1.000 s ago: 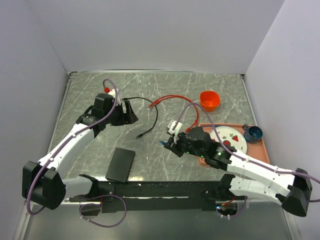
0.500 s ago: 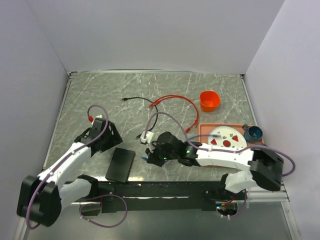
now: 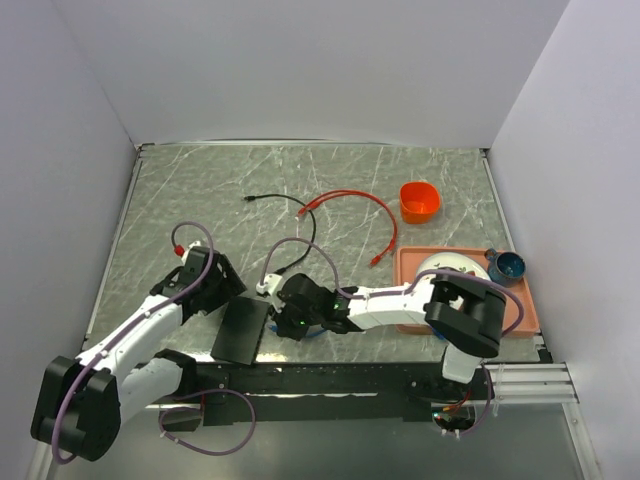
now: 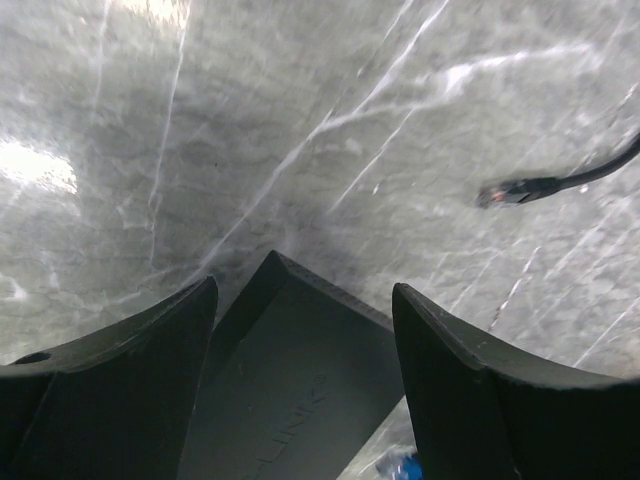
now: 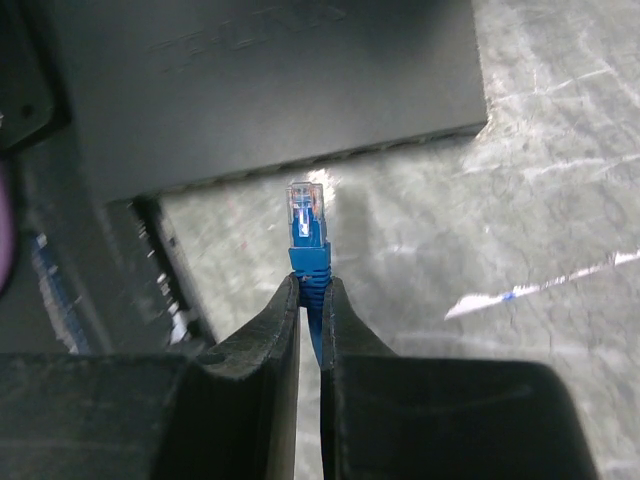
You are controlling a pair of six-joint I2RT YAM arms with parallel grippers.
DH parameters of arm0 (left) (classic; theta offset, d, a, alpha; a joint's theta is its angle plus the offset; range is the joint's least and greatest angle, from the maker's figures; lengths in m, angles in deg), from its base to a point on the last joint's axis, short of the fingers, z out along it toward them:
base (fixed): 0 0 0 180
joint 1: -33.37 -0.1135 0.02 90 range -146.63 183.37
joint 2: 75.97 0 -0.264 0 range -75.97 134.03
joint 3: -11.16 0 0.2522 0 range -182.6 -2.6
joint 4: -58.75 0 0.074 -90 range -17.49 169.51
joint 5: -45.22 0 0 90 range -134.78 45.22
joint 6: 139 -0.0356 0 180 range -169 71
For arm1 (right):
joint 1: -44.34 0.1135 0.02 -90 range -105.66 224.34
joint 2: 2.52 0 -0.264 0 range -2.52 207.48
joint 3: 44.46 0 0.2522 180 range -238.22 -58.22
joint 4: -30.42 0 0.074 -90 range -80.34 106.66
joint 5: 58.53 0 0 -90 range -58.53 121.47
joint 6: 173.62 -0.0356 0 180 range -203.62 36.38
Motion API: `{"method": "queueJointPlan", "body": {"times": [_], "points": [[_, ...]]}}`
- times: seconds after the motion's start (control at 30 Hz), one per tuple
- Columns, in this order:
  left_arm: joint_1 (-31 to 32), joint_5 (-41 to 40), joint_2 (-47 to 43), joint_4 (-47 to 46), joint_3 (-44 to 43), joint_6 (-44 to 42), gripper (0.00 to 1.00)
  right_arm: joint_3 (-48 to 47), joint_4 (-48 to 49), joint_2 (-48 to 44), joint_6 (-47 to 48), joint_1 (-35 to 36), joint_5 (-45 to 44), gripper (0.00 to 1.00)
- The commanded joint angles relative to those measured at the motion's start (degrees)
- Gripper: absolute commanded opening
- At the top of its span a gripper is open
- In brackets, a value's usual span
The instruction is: Insert the plug into the switch port
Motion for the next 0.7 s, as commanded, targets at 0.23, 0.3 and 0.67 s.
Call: {"method": "queueJointPlan", "body": {"times": [0.23, 0.3, 0.67], "points": [[0.2, 2.4, 1.4, -5.5, 2.5, -0.1, 0.73, -0.4, 6.7, 3.4, -3.7, 0.1, -6.4, 0.0], [0.2, 3.0, 2.3, -6.1, 2.9, -0.3, 0.72, 0.4, 7.8, 3.1, -3.9, 0.1, -7.8, 0.0], [0.2, 4.2, 4.4, -8.4, 3.5, -0.9, 0.7, 2.1, 8.6, 3.7, -3.6, 0.2, -13.0, 0.0]]}}
